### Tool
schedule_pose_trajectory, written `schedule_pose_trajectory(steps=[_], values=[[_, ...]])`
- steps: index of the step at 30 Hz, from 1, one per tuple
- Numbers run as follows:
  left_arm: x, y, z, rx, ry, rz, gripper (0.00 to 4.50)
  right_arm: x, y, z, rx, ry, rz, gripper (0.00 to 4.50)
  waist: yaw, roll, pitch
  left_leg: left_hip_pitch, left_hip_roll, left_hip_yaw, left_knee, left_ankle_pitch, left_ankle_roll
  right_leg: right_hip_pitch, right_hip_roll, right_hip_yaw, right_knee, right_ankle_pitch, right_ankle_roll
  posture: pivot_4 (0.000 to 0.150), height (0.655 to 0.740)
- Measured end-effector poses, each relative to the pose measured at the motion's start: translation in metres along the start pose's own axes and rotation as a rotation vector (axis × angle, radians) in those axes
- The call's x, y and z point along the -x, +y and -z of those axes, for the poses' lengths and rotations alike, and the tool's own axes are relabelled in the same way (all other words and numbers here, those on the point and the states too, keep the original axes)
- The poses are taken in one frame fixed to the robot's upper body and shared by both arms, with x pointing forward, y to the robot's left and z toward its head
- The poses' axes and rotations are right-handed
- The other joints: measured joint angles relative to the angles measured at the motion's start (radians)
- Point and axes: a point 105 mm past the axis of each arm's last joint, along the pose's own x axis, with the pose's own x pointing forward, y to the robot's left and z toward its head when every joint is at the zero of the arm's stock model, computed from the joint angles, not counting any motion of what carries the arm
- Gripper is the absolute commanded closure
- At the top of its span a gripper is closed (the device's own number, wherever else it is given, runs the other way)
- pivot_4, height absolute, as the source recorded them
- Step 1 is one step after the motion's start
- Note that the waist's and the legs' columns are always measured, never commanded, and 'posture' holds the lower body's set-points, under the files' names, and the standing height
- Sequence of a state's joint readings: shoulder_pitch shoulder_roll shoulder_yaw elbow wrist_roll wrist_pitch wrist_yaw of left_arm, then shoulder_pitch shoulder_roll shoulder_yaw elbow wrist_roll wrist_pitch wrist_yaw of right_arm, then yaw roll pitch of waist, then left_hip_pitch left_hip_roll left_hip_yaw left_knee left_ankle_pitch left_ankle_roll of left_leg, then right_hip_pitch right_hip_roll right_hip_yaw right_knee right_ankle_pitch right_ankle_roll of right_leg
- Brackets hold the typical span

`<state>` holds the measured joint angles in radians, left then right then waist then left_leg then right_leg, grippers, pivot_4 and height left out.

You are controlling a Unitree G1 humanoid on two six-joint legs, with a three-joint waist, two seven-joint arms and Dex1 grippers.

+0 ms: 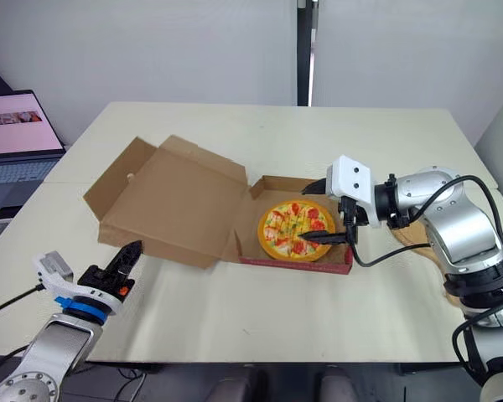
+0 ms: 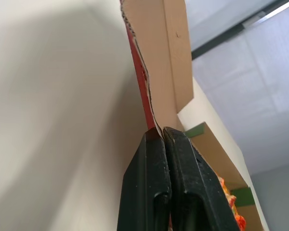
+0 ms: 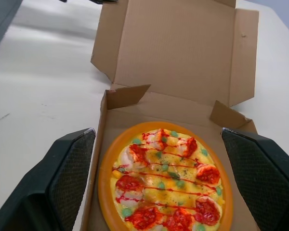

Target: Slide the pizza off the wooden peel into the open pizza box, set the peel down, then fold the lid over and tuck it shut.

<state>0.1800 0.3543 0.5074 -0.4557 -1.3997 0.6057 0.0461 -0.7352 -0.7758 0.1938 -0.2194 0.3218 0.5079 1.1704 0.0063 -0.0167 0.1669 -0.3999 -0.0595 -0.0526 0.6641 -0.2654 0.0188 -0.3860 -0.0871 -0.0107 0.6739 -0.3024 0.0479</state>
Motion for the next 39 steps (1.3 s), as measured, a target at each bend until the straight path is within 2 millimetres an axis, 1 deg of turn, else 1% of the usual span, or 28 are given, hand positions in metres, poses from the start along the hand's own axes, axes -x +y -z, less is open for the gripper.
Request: schedule_pose_trajectory(steps=[2,7,12,16,19,22,25,27,28,32,34,38,39], values=[[-0.003,-0.013,-0.002,-0.092,0.015,0.051,4.47,0.000,-0.002,0.001,0.002,0.005,0.018,0.00,0.001,0.000,0.000,0.000,0.000,0.000,0.000,0.000,0.000,0.000,0.000,0.000,0.000,0.000,0.000,0.150,0.7281],[-0.008,-0.061,0.001,-0.264,0.052,0.248,4.47,-0.001,-0.008,0.001,0.004,0.011,0.056,0.00,0.001,0.000,0.000,0.000,0.000,0.000,-0.001,0.000,-0.001,0.000,0.000,0.000,0.000,0.000,0.000,0.150,0.7281],[-0.009,-0.083,0.003,-0.399,0.076,0.354,4.47,-0.001,-0.011,0.002,-0.003,0.017,0.079,0.00,0.000,0.000,0.000,0.000,0.000,0.000,-0.001,0.000,-0.001,0.000,0.000,0.000,0.000,0.000,0.000,0.150,0.7281],[-0.006,-0.108,0.004,-0.475,0.087,0.463,4.47,-0.002,-0.011,0.004,-0.001,0.025,0.080,0.00,-0.002,0.000,0.000,0.000,0.000,0.000,-0.001,0.000,-0.001,-0.001,0.000,0.000,-0.001,0.000,0.000,0.150,0.7281],[-0.004,-0.118,0.004,-0.507,0.091,0.511,4.47,-0.002,-0.012,0.007,-0.003,0.043,0.090,0.00,-0.002,0.000,0.001,0.000,0.000,0.000,-0.002,0.000,-0.001,-0.001,0.000,0.000,-0.001,0.000,0.000,0.150,0.7281],[-0.003,-0.124,0.003,-0.516,0.088,0.535,4.47,-0.005,-0.014,0.010,-0.006,0.053,0.106,0.00,-0.004,0.000,0.001,0.000,0.000,0.000,-0.002,0.000,-0.001,-0.001,0.000,0.000,-0.001,0.000,0.000,0.150,0.7281],[-0.001,-0.126,0.005,-0.519,0.096,0.555,4.47,-0.008,-0.021,0.019,-0.026,0.077,0.145,0.00,-0.005,0.000,0.001,0.000,0.000,0.000,-0.002,0.001,-0.001,-0.001,0.000,0.000,0.000,0.000,0.000,0.150,0.7281],[0.000,-0.124,0.007,-0.520,0.103,0.552,4.50,-0.009,-0.033,0.026,-0.033,0.113,0.195,0.41,-0.007,0.000,0.001,0.000,0.000,0.000,-0.002,0.001,-0.002,-0.001,0.000,0.001,0.000,0.000,0.000,0.150,0.7281],[0.000,-0.123,0.007,-0.520,0.106,0.553,4.50,-0.009,-0.042,0.030,-0.026,0.136,0.230,0.65,-0.008,0.000,0.001,0.000,0.000,0.000,-0.002,0.002,-0.003,-0.001,0.000,0.001,0.000,0.000,0.000,0.150,0.7281],[0.000,-0.122,0.007,-0.529,0.108,0.553,4.50,-0.006,-0.075,0.039,0.054,0.232,0.324,2.05,-0.008,0.000,0.001,0.000,0.000,0.000,-0.002,0.002,-0.004,-0.001,0.001,0.001,0.000,0.000,0.000,0.150,0.7281],[0.000,-0.121,0.007,-0.537,0.108,0.553,4.50,-0.009,-0.089,0.045,0.106,0.287,0.350,2.79,-0.009,0.000,0.001,0.000,0.000,0.001,-0.002,0.002,-0.004,-0.001,0.001,0.001,0.000,0.000,0.000,0.150,0.7281],[-0.001,-0.122,0.007,-0.553,0.106,0.560,4.50,-0.022,-0.116,0.066,0.175,0.423,0.383,4.27,-0.013,0.000,0.001,0.000,0.000,0.001,-0.002,0.003,-0.005,-0.002,0.001,0.001,0.000,0.000,0.000,0.150,0.7281],[-0.001,-0.122,0.008,-0.555,0.107,0.563,4.50,-0.022,-0.120,0.070,0.186,0.447,0.393,4.44,-0.014,0.000,0.002,0.000,0.000,0.001,-0.002,0.003,-0.006,-0.002,0.001,0.001,0.000,0.000,0.000,0.150,0.7281]])
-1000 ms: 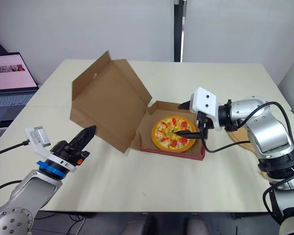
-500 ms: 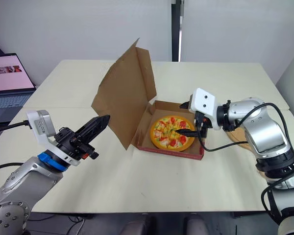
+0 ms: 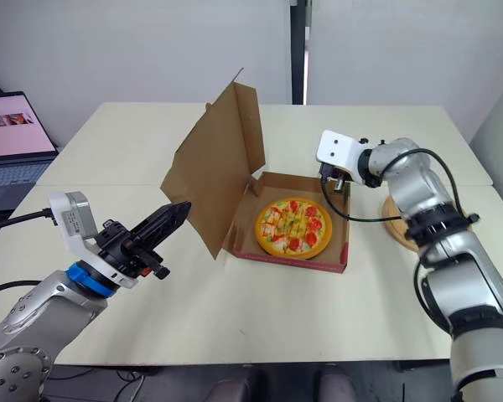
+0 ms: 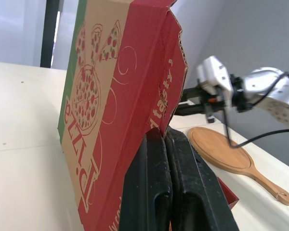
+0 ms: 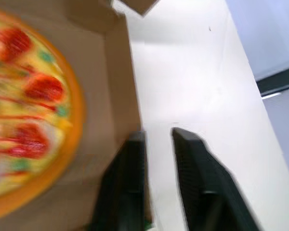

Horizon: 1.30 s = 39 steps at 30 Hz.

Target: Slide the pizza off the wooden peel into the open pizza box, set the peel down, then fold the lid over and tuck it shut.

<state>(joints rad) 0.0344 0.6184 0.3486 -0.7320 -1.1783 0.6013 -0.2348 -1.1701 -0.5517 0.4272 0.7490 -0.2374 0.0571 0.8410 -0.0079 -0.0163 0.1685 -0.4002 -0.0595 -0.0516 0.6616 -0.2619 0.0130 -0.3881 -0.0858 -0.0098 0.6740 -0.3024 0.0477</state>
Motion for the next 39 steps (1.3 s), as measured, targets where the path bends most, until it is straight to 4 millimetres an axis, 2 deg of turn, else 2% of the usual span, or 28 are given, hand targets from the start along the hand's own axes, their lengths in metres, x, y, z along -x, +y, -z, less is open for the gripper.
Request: schedule_pose_trajectory(steps=[6,12,14,25,30,39], values=[[-0.001,0.000,0.002,-0.015,0.011,0.008,4.50,-0.019,-0.008,0.015,0.060,0.122,0.050,4.44,-0.001,0.000,0.000,0.000,0.000,0.000,0.000,0.000,0.000,0.000,0.000,0.000,0.000,0.000,0.000,0.150,0.7281],[-0.002,-0.001,0.005,-0.027,0.020,0.017,4.50,-0.030,0.008,0.033,0.068,0.221,0.012,4.44,-0.002,0.001,0.001,0.000,0.000,0.000,0.000,0.000,-0.001,0.000,0.000,0.000,0.002,0.000,0.000,0.150,0.7281],[-0.003,-0.002,0.006,-0.030,0.024,0.024,4.50,-0.030,0.012,0.038,0.079,0.247,-0.011,4.44,-0.002,0.001,0.001,0.000,0.000,0.000,0.000,0.000,-0.001,-0.001,0.000,0.000,0.002,0.000,0.000,0.150,0.7281],[-0.002,-0.002,0.006,-0.036,0.029,0.023,4.50,-0.025,0.013,0.033,0.141,0.261,-0.121,4.44,-0.013,0.001,0.001,0.001,0.000,-0.001,0.000,0.000,-0.001,-0.001,0.000,0.000,0.004,0.000,0.000,0.150,0.7281],[0.003,0.002,0.000,-0.060,0.027,0.018,4.50,-0.021,0.013,0.035,0.146,0.268,-0.144,4.44,-0.014,0.001,0.001,0.001,0.000,-0.001,0.000,0.000,-0.001,-0.001,0.000,0.000,0.004,0.000,-0.001,0.150,0.7281],[0.004,0.003,0.002,-0.049,0.036,0.028,4.50,-0.016,0.013,0.038,0.149,0.271,-0.176,4.44,-0.014,0.001,0.001,0.001,0.000,-0.002,0.000,0.000,-0.001,-0.001,0.000,0.000,0.004,0.000,-0.001,0.150,0.7281]])
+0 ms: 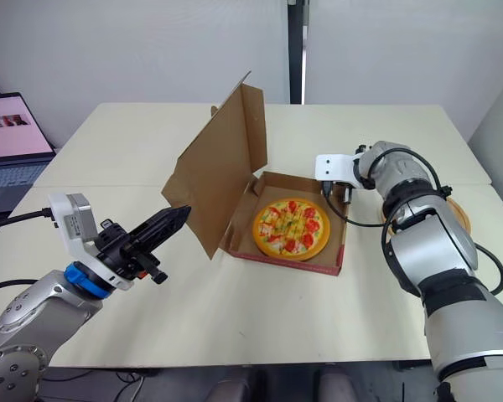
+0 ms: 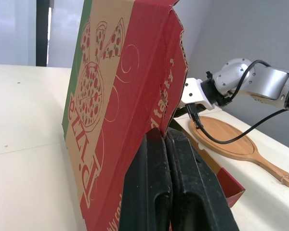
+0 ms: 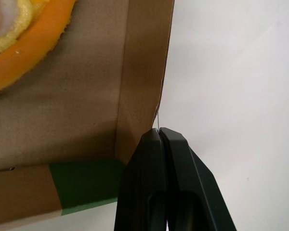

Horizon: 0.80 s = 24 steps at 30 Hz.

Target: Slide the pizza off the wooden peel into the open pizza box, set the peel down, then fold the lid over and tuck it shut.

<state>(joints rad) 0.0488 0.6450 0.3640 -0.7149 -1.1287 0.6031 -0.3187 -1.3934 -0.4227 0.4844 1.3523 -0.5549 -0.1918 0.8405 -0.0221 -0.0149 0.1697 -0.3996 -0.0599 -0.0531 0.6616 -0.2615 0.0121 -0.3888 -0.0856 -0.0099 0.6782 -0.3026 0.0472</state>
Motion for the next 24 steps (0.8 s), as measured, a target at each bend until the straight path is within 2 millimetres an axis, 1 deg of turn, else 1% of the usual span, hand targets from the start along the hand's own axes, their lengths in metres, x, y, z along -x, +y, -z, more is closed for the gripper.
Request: schedule_pose_trajectory(steps=[5,9,16,24], values=[[0.004,0.005,0.000,-0.013,0.018,-0.004,4.50,0.003,-0.001,0.008,0.012,0.026,0.002,4.44,0.000,0.000,0.000,0.000,0.000,0.000,0.000,0.000,0.000,0.000,0.000,0.000,0.000,0.000,0.000,0.150,0.7281],[0.004,0.004,0.000,-0.015,0.022,0.011,4.50,0.002,-0.001,0.014,0.022,0.058,0.023,4.44,0.000,0.000,0.000,0.000,0.000,0.000,0.000,0.000,0.000,0.000,0.000,0.000,0.000,0.000,0.000,0.150,0.7281],[0.004,0.008,0.001,-0.013,0.026,0.002,4.50,0.003,0.002,0.015,0.012,0.052,-0.008,4.44,0.000,0.000,0.000,0.000,0.000,0.000,0.000,0.000,0.000,0.000,0.000,0.000,0.000,0.000,0.000,0.150,0.7281],[0.003,0.007,0.000,-0.019,0.024,0.015,4.50,0.006,0.004,0.016,0.010,0.046,-0.046,4.44,0.000,0.000,0.000,0.000,0.000,0.000,0.000,0.000,0.000,0.000,0.000,0.000,0.000,0.000,0.000,0.150,0.7281]])
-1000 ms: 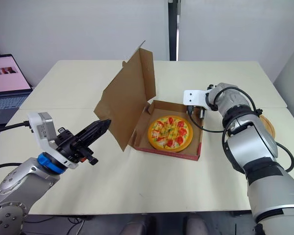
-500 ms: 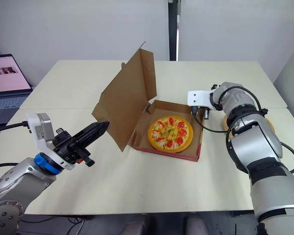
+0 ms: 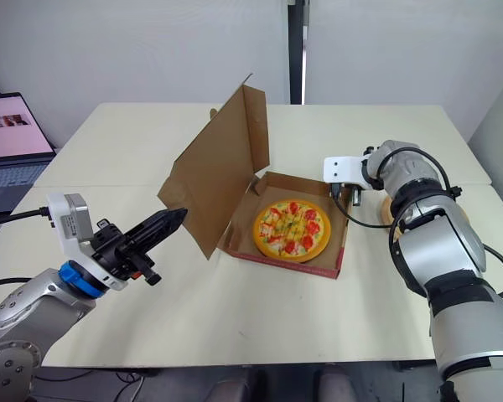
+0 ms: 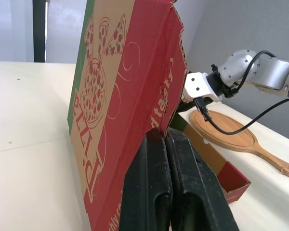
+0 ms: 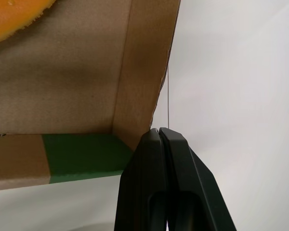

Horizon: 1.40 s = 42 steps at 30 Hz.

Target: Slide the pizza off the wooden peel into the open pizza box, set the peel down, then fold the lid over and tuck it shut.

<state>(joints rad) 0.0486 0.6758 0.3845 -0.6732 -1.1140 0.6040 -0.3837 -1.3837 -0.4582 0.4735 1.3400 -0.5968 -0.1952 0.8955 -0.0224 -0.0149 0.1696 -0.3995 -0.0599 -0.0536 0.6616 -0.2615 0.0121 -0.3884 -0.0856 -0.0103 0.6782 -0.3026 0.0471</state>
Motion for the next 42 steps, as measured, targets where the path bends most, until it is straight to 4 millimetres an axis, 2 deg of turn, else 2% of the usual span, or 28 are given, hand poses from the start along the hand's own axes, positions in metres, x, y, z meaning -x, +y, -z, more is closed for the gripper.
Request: schedule_pose_trajectory(steps=[15,19,27,42], values=[[0.006,0.006,0.009,-0.016,0.042,-0.006,4.50,0.012,0.012,0.005,0.011,-0.051,-0.151,4.44,0.000,0.000,0.000,0.000,0.000,0.000,0.000,0.000,0.000,0.000,0.000,0.000,0.000,0.000,0.000,0.150,0.7281],[0.009,0.014,0.011,-0.027,0.059,-0.018,4.50,0.014,0.015,0.006,0.030,-0.059,-0.171,4.44,-0.001,0.000,0.000,0.000,0.000,0.000,0.000,0.000,0.000,0.000,0.000,0.000,0.000,0.000,0.000,0.150,0.7281],[0.009,0.016,0.011,-0.047,0.068,-0.007,4.50,0.015,0.019,0.010,0.027,-0.069,-0.196,4.44,-0.001,0.000,0.000,0.000,0.000,0.000,0.000,0.000,0.000,0.000,0.000,0.000,0.000,0.000,0.000,0.150,0.7281],[0.004,0.035,0.008,-0.084,0.068,-0.011,4.50,0.029,0.050,0.007,0.095,-0.175,-0.442,4.44,-0.005,0.000,0.000,0.000,0.000,0.000,0.000,0.000,0.000,0.000,0.000,-0.001,0.000,0.000,0.000,0.150,0.7281]])
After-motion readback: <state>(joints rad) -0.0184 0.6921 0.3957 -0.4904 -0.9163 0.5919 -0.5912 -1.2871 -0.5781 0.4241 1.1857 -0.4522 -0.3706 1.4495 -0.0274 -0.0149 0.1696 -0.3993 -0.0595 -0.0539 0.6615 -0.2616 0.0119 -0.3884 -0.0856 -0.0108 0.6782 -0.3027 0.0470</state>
